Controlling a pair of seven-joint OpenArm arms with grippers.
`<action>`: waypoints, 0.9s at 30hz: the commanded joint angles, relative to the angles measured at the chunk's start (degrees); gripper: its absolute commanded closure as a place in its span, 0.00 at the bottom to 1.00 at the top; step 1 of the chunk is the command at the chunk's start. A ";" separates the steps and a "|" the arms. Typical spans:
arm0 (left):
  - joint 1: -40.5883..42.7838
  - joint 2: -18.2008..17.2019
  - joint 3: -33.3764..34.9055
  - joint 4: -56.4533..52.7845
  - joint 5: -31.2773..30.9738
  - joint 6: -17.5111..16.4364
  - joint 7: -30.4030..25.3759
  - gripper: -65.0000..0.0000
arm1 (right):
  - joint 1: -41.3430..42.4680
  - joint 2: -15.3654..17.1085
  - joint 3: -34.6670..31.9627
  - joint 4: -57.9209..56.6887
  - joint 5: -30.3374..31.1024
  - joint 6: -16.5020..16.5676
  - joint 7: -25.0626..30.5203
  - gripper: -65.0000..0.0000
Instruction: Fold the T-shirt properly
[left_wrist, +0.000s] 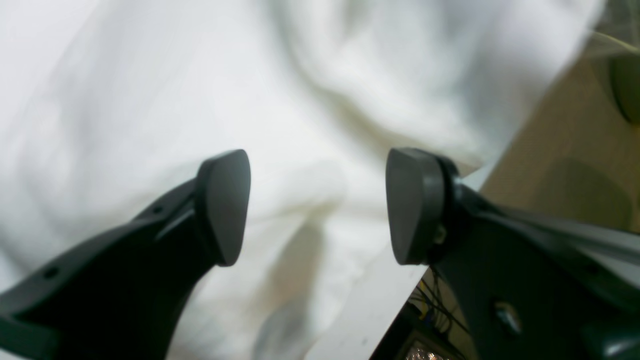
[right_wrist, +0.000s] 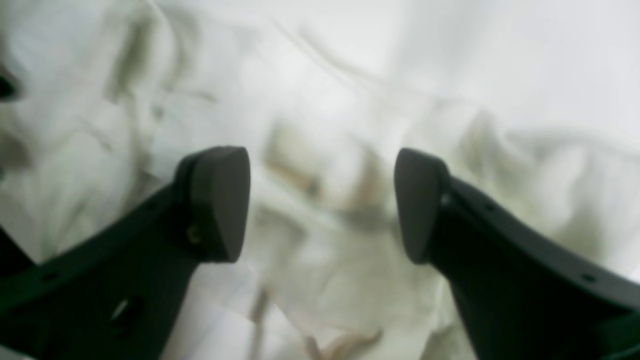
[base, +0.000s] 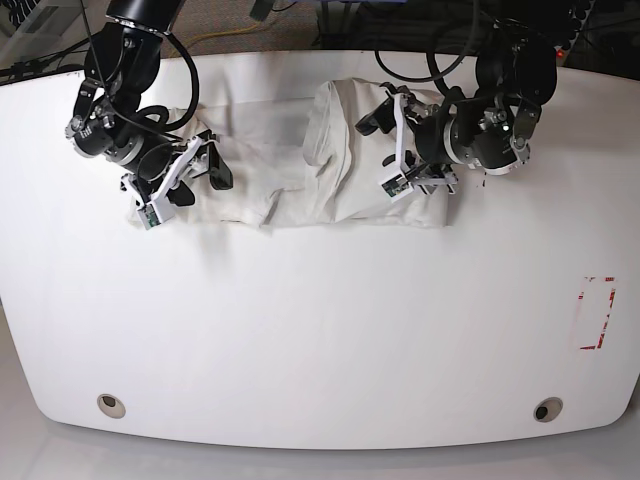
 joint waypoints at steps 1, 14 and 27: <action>-0.69 -0.84 -2.59 0.93 1.78 0.03 -0.64 0.42 | 1.60 1.11 5.45 0.85 2.83 -0.12 -1.08 0.32; 5.38 -2.51 -21.84 0.84 2.13 -11.36 -0.73 0.54 | 6.08 7.26 23.83 -17.09 3.27 -0.12 -5.56 0.32; 6.26 -2.51 -19.73 -4.96 2.31 -11.36 -5.82 0.55 | 5.12 2.16 16.97 -21.13 4.68 -0.12 -5.47 0.32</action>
